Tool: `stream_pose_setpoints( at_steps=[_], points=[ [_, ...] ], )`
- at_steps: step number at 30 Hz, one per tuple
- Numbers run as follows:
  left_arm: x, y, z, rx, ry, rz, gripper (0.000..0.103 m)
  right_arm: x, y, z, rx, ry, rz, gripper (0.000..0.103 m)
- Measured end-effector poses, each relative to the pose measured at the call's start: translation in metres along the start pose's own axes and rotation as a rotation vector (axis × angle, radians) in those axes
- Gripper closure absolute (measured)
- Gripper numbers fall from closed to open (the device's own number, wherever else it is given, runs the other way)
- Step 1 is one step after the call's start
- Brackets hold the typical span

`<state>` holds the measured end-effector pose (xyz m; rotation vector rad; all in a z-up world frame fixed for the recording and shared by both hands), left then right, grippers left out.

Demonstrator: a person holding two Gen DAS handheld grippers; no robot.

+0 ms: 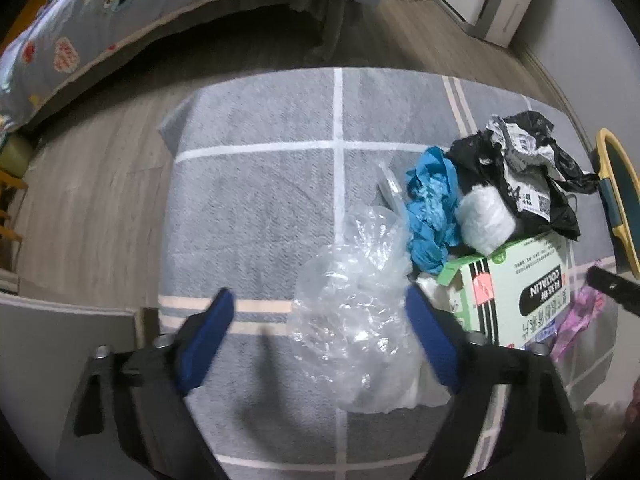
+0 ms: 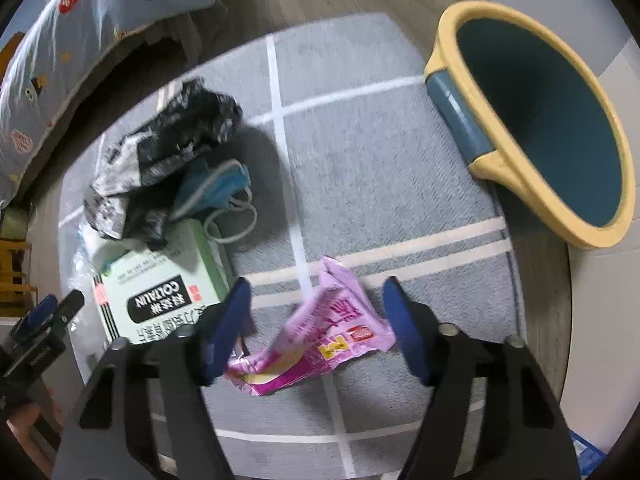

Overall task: Collect trash
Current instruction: 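Grasp the clear plastic bag with left tool while right tool grasps pink wrapper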

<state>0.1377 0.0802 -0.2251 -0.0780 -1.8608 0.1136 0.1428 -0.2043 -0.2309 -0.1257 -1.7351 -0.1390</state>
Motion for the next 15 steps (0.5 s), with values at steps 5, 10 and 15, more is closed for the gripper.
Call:
stream_pose_setpoints(
  at_steps=[5,10,15],
  points=[
    [-0.005,-0.004,0.000,-0.008,0.020,0.021,0.034,-0.011,0.004,0.003,0.045,0.032,0.036,0.058],
    [-0.007,-0.008,0.001,-0.022,0.040,0.032,0.051,-0.010,0.007,0.004,0.072,0.030,0.032,0.077],
    [-0.005,-0.015,0.000,-0.039,0.032,0.052,0.072,0.000,0.010,0.001,0.085,-0.013,0.022,0.082]
  ],
)
Point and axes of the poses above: each gripper's, at about its wrist camera, not at the fingertips, and x roughly against the way its jaws point, y to its left, z to its underside, the point moved 3 cm from there along -x, roughly the way its jaws point, and after that the axes turned 8 degrees about z, right-handed, at the moved point
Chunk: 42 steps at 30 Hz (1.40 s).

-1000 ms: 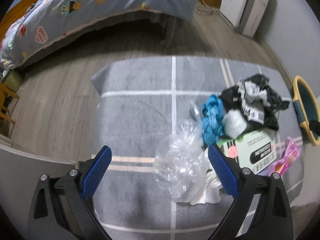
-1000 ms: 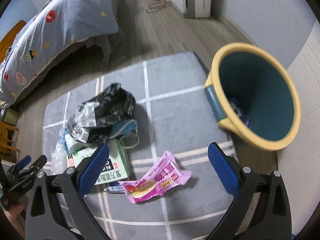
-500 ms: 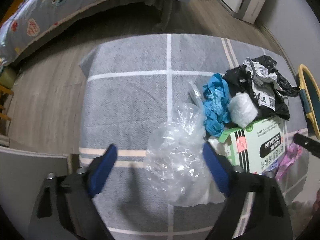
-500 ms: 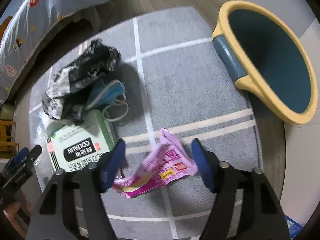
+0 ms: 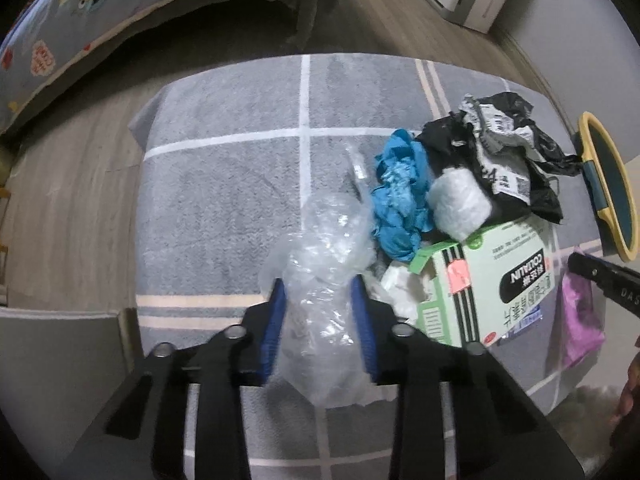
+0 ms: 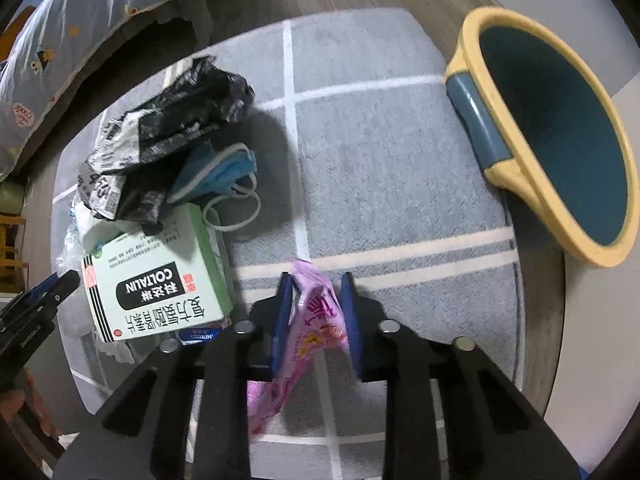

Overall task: Collect trash
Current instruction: 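Grasp the clear plastic bag with left tool while right tool grasps pink wrapper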

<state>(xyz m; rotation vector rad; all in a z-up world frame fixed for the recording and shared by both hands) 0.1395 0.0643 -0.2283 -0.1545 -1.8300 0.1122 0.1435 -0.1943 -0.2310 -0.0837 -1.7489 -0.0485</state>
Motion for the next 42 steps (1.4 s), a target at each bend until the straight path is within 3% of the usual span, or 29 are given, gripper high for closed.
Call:
stream_pose_setpoints(
  at_steps=[8,16,22,31,42],
  points=[
    [0.032,0.009,-0.003,0.053,-0.117,-0.007,0.078,0.025,-0.007,-0.008,-0.046,-0.081,-0.051,0.082],
    [0.070,0.012,-0.012,0.075,-0.261,-0.037,0.078,0.070,-0.011,-0.021,0.002,-0.218,-0.065,0.082],
    [0.075,0.002,-0.014,0.050,-0.280,-0.046,0.077,0.090,-0.023,-0.026,0.022,-0.290,-0.031,0.083],
    [0.083,-0.028,-0.021,0.018,-0.331,-0.060,0.077,0.099,-0.046,-0.024,0.019,-0.324,-0.014,0.083],
    [0.084,-0.084,-0.036,-0.045,-0.383,0.034,0.077,0.108,-0.079,-0.033,-0.035,-0.347,-0.053,0.082]
  ],
)
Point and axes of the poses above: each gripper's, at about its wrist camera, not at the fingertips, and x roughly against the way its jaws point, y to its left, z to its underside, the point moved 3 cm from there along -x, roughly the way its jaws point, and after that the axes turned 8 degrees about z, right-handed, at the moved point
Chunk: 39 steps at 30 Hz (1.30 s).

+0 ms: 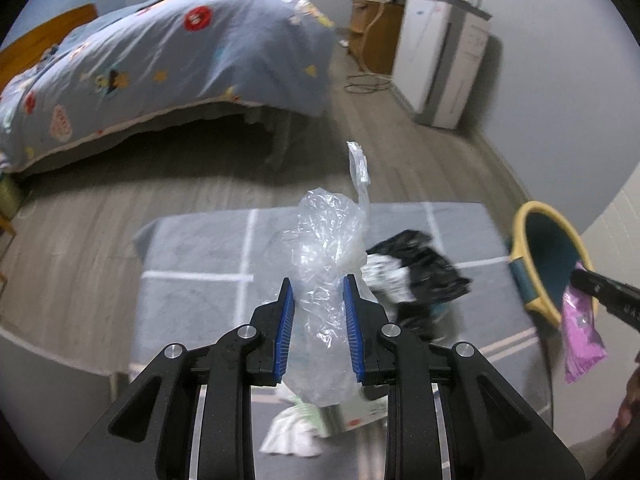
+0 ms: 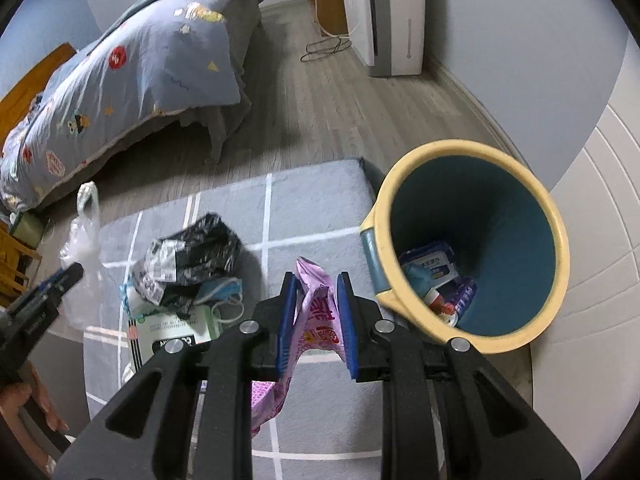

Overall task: Collect trash
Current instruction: 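Grasp the clear plastic bag with left tool while right tool grasps pink wrapper, then carry bag and wrapper over the wastebasket and open both tools to drop them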

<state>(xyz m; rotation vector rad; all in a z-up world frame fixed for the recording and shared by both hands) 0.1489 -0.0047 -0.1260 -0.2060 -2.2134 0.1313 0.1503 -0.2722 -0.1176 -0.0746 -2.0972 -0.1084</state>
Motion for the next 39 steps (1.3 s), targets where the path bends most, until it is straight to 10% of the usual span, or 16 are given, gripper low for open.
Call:
stream_pose_setpoints(
  at_steps=[19,39],
  points=[
    [-0.025,-0.098,-0.011,-0.179,0.026,0.122,0.077,0.038,-0.062,-0.069,0.079,-0.153,0.099,0.083],
    [-0.058,-0.230,-0.025,-0.369,0.069,0.320,0.077,-0.018,-0.175,-0.073,-0.057,0.001,0.139,0.082]
  ],
)
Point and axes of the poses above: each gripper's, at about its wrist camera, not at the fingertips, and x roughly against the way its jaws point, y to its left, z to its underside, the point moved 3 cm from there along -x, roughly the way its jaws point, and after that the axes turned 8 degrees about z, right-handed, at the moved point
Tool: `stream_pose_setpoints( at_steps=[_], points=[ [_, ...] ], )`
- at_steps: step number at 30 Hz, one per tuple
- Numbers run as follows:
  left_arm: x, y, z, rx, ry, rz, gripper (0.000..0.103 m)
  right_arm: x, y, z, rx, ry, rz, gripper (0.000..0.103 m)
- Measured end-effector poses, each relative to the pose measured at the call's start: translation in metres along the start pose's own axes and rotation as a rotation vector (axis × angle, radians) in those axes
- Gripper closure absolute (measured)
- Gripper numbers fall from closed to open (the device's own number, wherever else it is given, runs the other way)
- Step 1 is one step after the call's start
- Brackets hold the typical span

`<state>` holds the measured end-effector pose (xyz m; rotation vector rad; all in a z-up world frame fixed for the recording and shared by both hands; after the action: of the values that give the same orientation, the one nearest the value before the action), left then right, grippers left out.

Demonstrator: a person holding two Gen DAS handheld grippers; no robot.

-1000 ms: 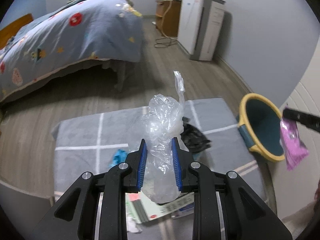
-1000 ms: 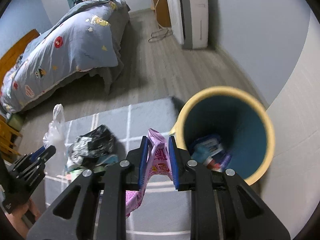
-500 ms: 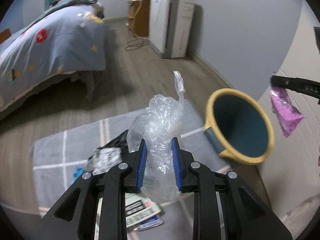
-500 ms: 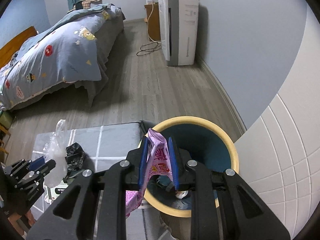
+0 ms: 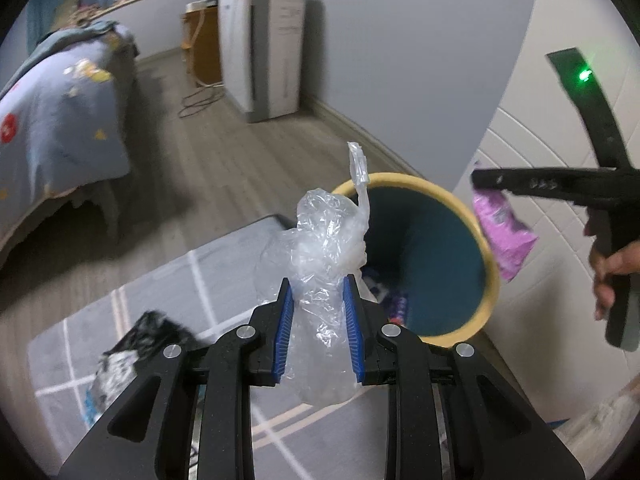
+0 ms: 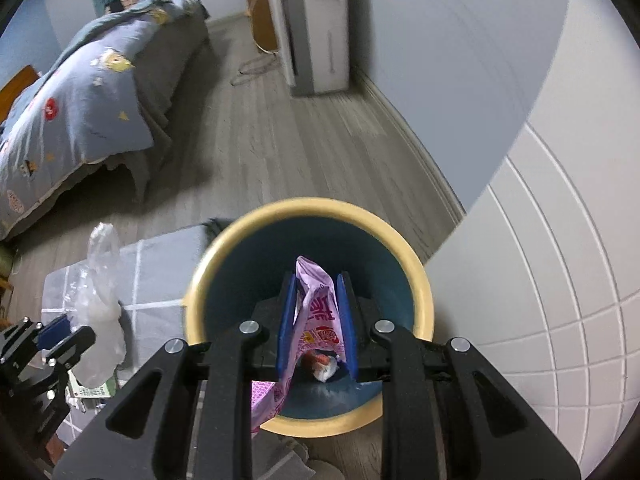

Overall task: Collect trash
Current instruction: 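Carry bag and wrapper over the wastebasket and open both tools to drop them, then move both tools back over the remaining trash on the mat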

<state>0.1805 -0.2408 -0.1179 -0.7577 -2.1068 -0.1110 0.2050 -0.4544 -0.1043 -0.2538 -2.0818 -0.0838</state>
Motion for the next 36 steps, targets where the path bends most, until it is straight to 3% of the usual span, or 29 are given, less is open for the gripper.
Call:
stream_pose_setpoints(
  at_steps=[3,15,26,29,32,36],
  points=[
    [-0.010,-0.011,-0.007,-0.016,0.007,0.019,0.077,-0.011,-0.010,0.003,-0.047,0.031,0.003,0.082],
    [-0.070,-0.024,-0.021,0.009,0.094,0.052,0.077,-0.041,-0.005,0.014,-0.040,0.124,0.083,0.082],
    [-0.089,-0.024,-0.032,0.008,0.085,0.057,0.075,-0.047,-0.009,0.012,-0.084,0.114,0.117,0.082],
    [-0.089,-0.026,-0.032,0.002,0.073,0.059,0.067,-0.044,-0.008,0.012,-0.089,0.106,0.116,0.082],
    [-0.088,-0.024,-0.033,-0.002,0.062,0.049,0.050,-0.042,-0.008,0.013,-0.094,0.104,0.118,0.080],
    [-0.085,-0.022,-0.031,-0.018,0.057,0.036,0.046,-0.044,-0.007,0.013,-0.088,0.114,0.123,0.071]
  ],
)
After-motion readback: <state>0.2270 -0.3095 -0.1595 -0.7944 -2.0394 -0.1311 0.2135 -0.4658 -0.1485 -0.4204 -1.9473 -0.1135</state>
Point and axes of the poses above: each gripper's, at about its wrist camera, not at the fingertips, and x roughly against the way its jaws point, y to its left, z to its underside, the point moved 3 cm from there along -x, roughly the way its jaws point, and after that the axes turned 8 degrees about z, right-handed, at the moved point
